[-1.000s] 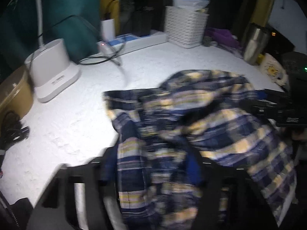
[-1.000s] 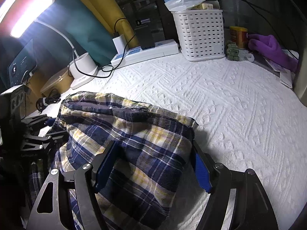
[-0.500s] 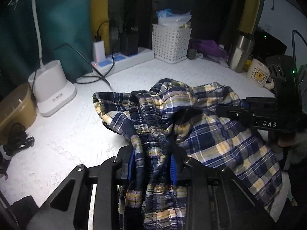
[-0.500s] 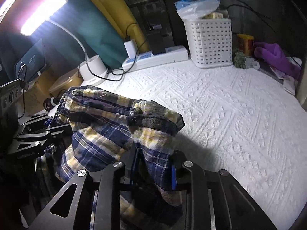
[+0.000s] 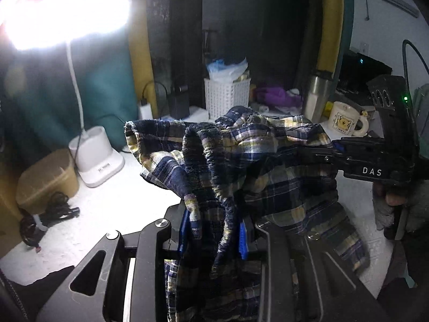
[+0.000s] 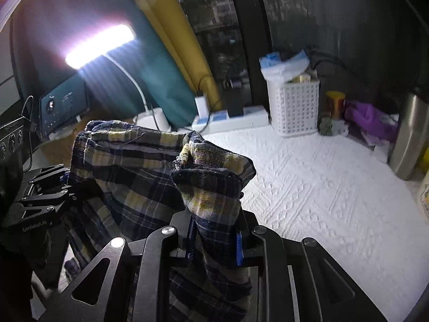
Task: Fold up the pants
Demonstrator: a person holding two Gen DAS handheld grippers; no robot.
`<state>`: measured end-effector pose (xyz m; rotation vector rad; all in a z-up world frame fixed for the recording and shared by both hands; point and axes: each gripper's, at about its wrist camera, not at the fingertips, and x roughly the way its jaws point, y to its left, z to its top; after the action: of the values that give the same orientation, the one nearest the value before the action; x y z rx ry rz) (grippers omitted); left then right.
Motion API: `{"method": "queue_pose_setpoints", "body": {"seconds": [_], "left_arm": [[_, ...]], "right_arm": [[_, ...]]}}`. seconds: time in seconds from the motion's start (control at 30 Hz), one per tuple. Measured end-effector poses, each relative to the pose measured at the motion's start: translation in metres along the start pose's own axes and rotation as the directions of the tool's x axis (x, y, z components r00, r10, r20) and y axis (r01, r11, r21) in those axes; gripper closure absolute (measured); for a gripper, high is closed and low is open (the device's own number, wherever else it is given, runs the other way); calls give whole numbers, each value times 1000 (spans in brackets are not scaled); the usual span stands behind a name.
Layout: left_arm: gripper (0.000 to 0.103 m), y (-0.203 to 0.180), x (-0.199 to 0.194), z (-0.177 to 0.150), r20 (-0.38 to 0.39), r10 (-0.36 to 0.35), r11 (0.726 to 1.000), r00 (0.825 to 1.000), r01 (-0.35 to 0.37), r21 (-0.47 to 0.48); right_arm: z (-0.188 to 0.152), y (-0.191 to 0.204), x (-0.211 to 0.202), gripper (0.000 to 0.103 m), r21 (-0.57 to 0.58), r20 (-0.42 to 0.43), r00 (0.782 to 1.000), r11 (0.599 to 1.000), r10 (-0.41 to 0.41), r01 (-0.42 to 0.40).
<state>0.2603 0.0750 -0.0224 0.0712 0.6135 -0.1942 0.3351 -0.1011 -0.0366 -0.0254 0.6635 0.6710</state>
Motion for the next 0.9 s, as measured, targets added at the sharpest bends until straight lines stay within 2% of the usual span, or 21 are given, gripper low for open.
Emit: {"method": "queue_pose_setpoints", "body": {"seconds": [0.33, 0.9], "left_arm": [[76, -15, -47, 4, 89, 28, 999, 996, -30, 23], [76, -30, -108, -1, 161, 53, 999, 986, -51, -16]], "right_arm": [[2, 25, -53, 80, -33, 90, 996, 999, -14, 17], [-5, 62, -128, 80, -84, 201, 980, 996, -7, 24]]}}
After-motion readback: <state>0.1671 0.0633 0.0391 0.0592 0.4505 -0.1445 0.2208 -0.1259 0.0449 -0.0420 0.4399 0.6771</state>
